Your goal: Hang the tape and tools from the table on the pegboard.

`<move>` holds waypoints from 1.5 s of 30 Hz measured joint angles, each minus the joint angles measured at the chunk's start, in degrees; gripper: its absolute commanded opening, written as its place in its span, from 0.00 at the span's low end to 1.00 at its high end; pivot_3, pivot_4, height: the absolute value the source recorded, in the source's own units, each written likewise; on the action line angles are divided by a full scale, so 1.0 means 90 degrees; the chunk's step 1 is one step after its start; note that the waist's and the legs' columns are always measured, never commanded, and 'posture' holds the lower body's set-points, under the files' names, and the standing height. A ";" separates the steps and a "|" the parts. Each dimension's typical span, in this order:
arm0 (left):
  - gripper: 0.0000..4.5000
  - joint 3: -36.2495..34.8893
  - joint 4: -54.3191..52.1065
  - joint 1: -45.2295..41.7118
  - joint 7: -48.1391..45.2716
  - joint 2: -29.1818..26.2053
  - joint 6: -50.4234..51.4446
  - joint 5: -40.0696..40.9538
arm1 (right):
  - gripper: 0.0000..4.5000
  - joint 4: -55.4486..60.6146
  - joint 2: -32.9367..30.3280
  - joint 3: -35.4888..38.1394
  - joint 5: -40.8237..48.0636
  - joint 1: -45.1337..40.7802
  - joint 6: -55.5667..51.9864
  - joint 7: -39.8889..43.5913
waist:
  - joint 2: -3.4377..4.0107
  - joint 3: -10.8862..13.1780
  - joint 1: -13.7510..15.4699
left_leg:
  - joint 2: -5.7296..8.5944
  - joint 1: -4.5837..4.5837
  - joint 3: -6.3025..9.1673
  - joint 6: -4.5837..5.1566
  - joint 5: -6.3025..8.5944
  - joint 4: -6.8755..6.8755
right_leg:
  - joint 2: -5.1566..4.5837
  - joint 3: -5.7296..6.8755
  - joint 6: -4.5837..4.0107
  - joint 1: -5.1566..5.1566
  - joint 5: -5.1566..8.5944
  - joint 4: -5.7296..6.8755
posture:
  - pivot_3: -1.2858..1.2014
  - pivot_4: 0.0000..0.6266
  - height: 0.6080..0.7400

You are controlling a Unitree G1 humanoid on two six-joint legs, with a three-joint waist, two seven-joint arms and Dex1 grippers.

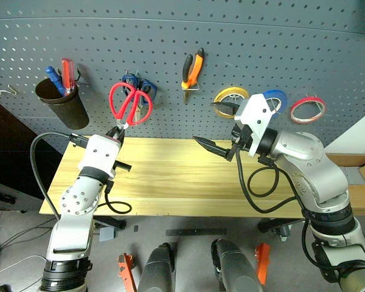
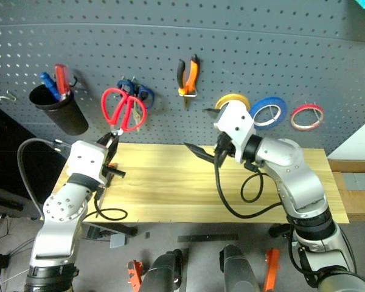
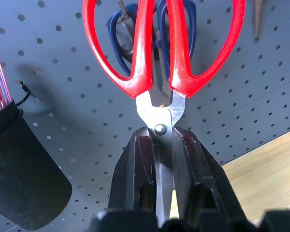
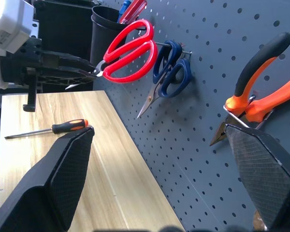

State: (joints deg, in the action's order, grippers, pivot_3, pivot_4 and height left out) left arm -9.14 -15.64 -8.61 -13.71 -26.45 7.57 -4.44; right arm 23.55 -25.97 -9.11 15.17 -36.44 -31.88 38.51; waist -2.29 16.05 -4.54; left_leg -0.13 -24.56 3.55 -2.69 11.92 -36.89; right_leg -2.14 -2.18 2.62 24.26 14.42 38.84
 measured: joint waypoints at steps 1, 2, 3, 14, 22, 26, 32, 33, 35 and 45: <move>0.04 0.0001 0.0038 -0.0041 -0.0031 -0.0019 -0.0038 -0.0010 | 1.00 0.0000 0.0003 0.0000 0.0000 0.0000 0.0000 -0.0008 | 0.0000 0.0000 -0.0004 | 0.0000 0.0000 0.0000 0.0000 0.0000 0.0000 | 0.0000 0.0000 0.0000 0.0000 0.0000 0.0000 | 0.48 0.42 1.00; 0.04 0.0005 0.0062 -0.0095 -0.0068 -0.0024 -0.0070 -0.0018 | 1.00 0.0000 0.0010 0.0000 -0.0001 0.0000 0.0000 -0.0018 | 0.0000 0.0000 -0.0008 | 0.0000 0.0000 -0.0001 0.0000 0.0000 0.0000 | 0.0000 -0.0001 0.0000 0.0000 0.0000 0.0000 | 0.48 0.42 1.00; 0.04 0.0018 0.0082 -0.0148 -0.0084 -0.0026 -0.0102 -0.0023 | 1.00 0.0000 0.0021 0.0000 -0.0001 0.0000 0.0000 -0.0026 | 0.0000 0.0000 -0.0010 | 0.0000 0.0000 0.0000 0.0000 0.0000 0.0000 | 0.0000 0.0000 0.0000 0.0000 0.0000 0.0000 | 0.48 0.42 1.00; 0.04 0.0243 0.1011 -0.0715 -0.0204 -0.0096 -0.0393 -0.0154 | 1.00 0.0016 0.0534 0.0140 0.0471 -0.0038 0.0024 -0.0096 | 0.0000 0.0000 -0.0016 | 0.0000 0.0000 0.0001 0.0000 0.0000 0.0000 | 0.0000 0.0001 0.0000 0.0000 0.0000 0.0001 | 0.47 0.41 1.00; 0.12 0.0281 0.1458 -0.0960 -0.0165 -0.0094 -0.0529 -0.0195 | 1.00 0.0028 0.0558 0.0128 0.0584 -0.0052 0.0033 -0.0093 | 0.0000 0.0000 -0.0017 | 0.0000 0.0000 0.0004 0.0000 0.0000 -0.0001 | -0.0001 0.0003 0.0000 0.0000 -0.0001 0.0002 | 0.47 0.41 1.00; 0.42 0.0325 0.1499 -0.0965 -0.0193 -0.0093 -0.0517 -0.0210 | 1.00 0.0067 0.0553 0.0127 0.0602 -0.0050 0.0024 -0.0112 | 0.0000 0.0000 -0.0021 | 0.0000 0.0000 0.0003 0.0000 0.0000 0.0000 | -0.0001 0.0003 0.0000 0.0000 -0.0001 0.0001 | 0.47 0.44 1.00; 0.89 0.0424 0.1428 -0.0219 -0.0246 -0.0066 -0.0166 -0.0198 | 1.00 0.0364 0.0503 -0.0020 0.0647 0.0227 -0.0340 -0.0272 | 0.0002 0.0002 -0.0046 | -0.0005 0.0000 0.0006 0.0001 0.0001 0.0004 | -0.0001 -0.0001 0.0000 0.0003 0.0000 0.0001 | 0.47 0.46 1.00; 0.98 0.0410 0.1401 -0.0060 -0.0290 -0.0031 0.0065 -0.0128 | 1.00 0.0404 0.0495 -0.0160 0.0634 0.0284 -0.0560 -0.0337 | 0.0004 0.0002 -0.0045 | -0.0006 0.0000 0.0006 0.0001 0.0001 0.0004 | -0.0001 -0.0001 0.0000 0.0004 0.0000 0.0003 | 0.47 0.46 1.00; 0.99 0.0328 0.1333 0.0190 -0.0453 0.0020 0.0608 0.0138 | 1.00 0.0556 0.0516 -0.0454 0.0635 0.0394 -0.1038 -0.0515 | 0.0004 0.0003 -0.0046 | -0.0010 0.0000 0.0012 0.0001 0.0001 0.0003 | 0.0001 -0.0001 -0.0001 0.0005 0.0000 0.0005 | 0.47 0.47 1.00; 0.99 -0.1009 0.2313 -0.0248 -0.0981 -0.0947 0.3055 0.1270 | 1.00 0.0424 0.1973 -0.1205 0.0686 -0.0035 -0.3944 -0.2015 | 0.0016 0.0033 -0.0043 | -0.0034 0.0001 0.0028 0.0000 0.0000 0.0001 | 0.0031 0.0004 0.0015 0.0012 0.0015 0.0003 | 0.48 0.51 1.00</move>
State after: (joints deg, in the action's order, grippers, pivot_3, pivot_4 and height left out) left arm -18.22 5.17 -10.85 -22.55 -34.97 35.06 6.99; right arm 27.37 -8.21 -19.95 21.35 -36.75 -67.38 20.38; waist -2.14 16.35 -4.93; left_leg -0.44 -24.55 3.80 -2.69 11.92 -36.88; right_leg -1.86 -2.15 2.75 24.37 14.56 38.86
